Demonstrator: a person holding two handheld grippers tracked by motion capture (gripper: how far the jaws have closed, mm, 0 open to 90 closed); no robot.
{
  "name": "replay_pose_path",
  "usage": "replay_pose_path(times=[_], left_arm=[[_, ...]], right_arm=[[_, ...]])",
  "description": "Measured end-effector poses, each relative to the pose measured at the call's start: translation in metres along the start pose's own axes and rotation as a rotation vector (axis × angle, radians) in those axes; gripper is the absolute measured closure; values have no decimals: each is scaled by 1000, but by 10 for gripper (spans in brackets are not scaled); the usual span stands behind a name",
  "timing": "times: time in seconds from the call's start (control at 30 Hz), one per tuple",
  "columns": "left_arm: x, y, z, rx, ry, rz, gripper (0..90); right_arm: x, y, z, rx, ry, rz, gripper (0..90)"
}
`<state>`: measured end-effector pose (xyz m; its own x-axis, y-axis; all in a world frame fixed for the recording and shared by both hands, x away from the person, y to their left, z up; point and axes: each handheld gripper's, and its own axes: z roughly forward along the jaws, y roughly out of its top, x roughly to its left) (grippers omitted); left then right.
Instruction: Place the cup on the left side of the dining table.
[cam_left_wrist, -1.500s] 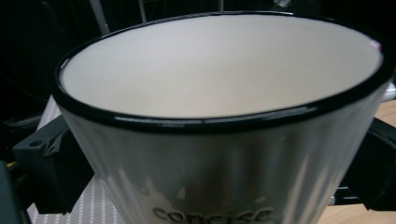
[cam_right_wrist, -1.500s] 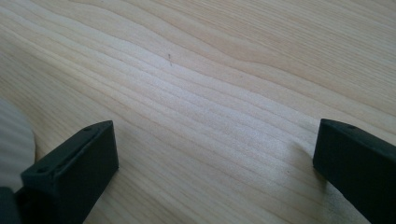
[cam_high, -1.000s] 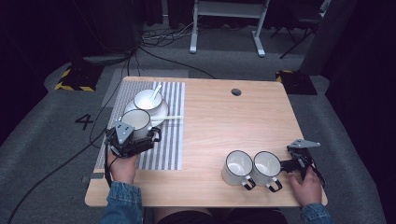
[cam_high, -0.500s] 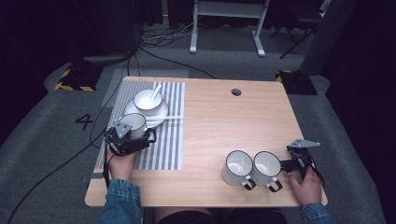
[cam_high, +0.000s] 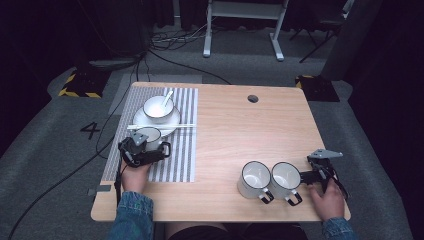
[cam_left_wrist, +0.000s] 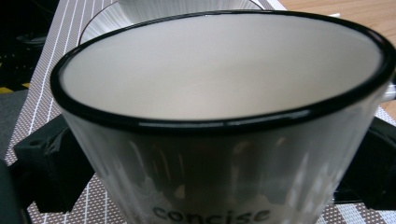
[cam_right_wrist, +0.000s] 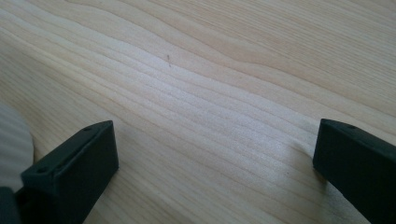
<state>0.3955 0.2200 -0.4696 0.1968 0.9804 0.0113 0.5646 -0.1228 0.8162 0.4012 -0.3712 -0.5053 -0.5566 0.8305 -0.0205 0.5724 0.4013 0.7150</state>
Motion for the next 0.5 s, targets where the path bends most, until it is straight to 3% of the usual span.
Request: replay_pose_path(times=[0.27,0.47,0.5], left_arm=[[-5,-2,-5,35,19,53,7],[-2,-12,-12,39,3,17,6],[-2,-12,-13,45,4,32,5]], right_arm=[[0,0,0,0,-1,0,2],[0,0,0,1,0,0,2],[0,0,0,0,0,0,2]])
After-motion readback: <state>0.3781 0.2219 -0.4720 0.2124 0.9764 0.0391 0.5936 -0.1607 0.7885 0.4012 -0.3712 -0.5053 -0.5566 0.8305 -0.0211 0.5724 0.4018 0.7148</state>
